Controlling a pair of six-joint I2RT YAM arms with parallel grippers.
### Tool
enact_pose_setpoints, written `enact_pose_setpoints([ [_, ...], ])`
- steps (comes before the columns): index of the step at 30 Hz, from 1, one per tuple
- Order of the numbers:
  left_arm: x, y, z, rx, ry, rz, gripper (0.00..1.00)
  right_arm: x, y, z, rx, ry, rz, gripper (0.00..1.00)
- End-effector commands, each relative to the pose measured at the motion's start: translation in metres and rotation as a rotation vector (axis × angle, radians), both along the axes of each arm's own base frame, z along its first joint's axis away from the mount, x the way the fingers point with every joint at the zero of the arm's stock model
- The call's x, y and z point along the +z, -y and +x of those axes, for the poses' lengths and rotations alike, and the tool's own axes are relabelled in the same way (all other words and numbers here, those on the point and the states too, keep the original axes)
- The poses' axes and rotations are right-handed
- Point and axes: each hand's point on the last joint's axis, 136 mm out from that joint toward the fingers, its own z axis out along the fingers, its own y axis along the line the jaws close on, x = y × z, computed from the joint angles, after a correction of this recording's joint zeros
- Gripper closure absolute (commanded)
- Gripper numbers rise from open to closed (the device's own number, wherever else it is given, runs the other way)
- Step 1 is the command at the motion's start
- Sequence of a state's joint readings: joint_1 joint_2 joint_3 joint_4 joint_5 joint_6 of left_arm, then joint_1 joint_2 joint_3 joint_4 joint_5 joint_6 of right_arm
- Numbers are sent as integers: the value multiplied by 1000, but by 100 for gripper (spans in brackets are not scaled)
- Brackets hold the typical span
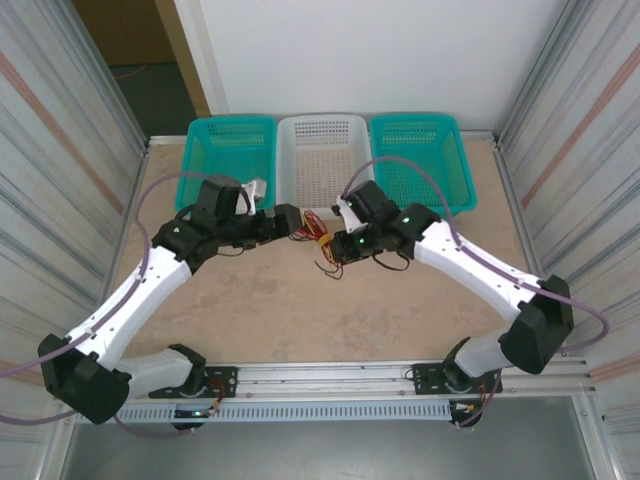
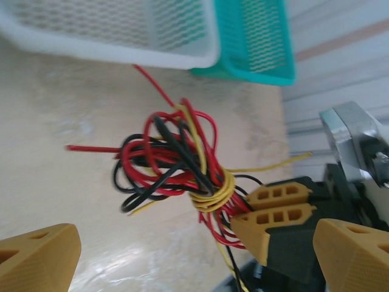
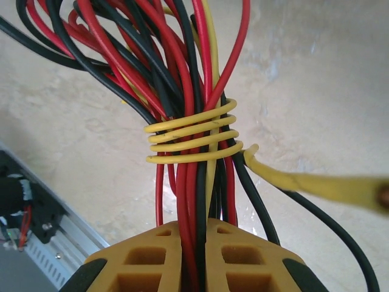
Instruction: Untangle the cables
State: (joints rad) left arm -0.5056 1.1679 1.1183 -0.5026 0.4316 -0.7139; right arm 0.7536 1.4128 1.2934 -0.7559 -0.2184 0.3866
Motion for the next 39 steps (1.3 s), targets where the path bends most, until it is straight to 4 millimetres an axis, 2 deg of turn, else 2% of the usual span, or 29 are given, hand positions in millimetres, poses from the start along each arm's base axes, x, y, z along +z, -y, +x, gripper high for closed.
enact_pose_setpoints([
  [1, 24, 18, -11, -114, 17, -107, 1, 28, 4, -12, 110, 47, 31, 97],
  [5, 15, 20, -12, -105, -38, -116, 1, 47, -4, -11, 131, 74, 67, 96],
  [12, -8, 27, -8, -91, -125, -135, 1, 55, -25, -21, 206, 89, 102, 96],
  [15, -14, 22, -5, -53, -148, -132, 7, 56, -30, -22, 217, 100, 99, 96],
  [17, -18, 18, -3, -29, -174, -138, 15, 57, -33, -23, 225, 103, 108, 96],
  [20, -16, 11, 2, 36, -176, -173, 18, 56, -35, -19, 209, 113, 107, 96],
  [23, -7, 2, 7, 163, -145, -296, 8, 54, -32, -8, 148, 134, 98, 96],
  [24, -5, -1, 8, 198, -134, -333, 8, 55, -33, -7, 134, 135, 108, 96],
  [26, -6, -5, 8, 249, -133, -386, 11, 54, -36, -4, 112, 130, 129, 95],
  [30, -9, -5, 5, 277, -124, -382, 18, 50, -46, -3, 108, 112, 137, 96],
  [36, -10, -8, 9, 316, -121, -379, 20, 50, -58, -12, 157, 113, 146, 96],
  [39, -10, -11, 11, 329, -112, -369, 33, 47, -60, -15, 167, 118, 134, 96],
])
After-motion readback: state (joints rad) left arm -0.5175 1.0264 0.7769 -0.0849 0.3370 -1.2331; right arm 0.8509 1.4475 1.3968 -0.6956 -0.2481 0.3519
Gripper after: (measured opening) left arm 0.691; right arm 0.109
